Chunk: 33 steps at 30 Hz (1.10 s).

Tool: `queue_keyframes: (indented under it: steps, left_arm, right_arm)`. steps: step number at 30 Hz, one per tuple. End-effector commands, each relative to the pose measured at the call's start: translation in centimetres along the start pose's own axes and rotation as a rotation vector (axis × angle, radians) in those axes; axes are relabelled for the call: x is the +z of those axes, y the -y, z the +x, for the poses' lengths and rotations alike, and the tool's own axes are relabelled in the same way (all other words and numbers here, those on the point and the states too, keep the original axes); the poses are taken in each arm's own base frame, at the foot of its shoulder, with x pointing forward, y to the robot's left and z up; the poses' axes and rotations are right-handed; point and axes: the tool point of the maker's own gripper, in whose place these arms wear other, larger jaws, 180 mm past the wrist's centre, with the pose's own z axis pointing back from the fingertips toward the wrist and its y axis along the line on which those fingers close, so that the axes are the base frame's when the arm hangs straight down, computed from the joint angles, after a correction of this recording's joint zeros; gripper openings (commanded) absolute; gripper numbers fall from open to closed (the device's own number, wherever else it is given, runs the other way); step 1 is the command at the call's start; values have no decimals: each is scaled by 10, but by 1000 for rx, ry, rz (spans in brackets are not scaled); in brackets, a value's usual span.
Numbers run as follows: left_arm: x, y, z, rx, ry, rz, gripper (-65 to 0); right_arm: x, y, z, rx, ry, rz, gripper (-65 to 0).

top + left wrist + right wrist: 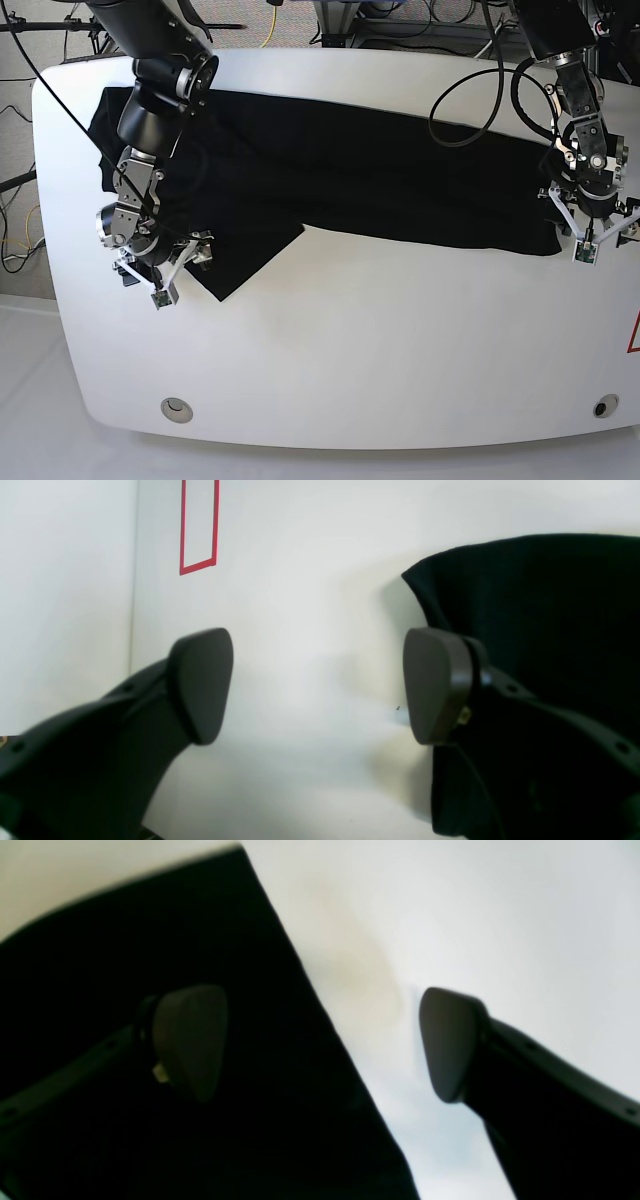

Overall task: Fold the T-shirt properly
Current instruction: 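Grasp the shirt's side edge with the right gripper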

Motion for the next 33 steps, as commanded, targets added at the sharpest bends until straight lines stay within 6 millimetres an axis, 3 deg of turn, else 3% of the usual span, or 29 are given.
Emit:
queue_keyframes:
  steps: [1,9,23,28,33]
  left_arm:
    - [2,-13,14,6,45,34,-153]
    - [2,-12,14,4,45,34,-153]
    - [2,-12,14,4,45,34,-153]
    - [2,-12,14,4,45,34,-153]
    - [2,-13,15,5,48,35,-153]
  right_arm:
    - [0,1,15,5,31,0,-79]
    - [-10,-11,-5,-19,-18,43,-79]
    - [-14,-18,-12,-21,-39,63,-94]
    - [-15,-32,-25,37,-77,87,-227]
    - [-12,-38,-36,73,-92,87,-471]
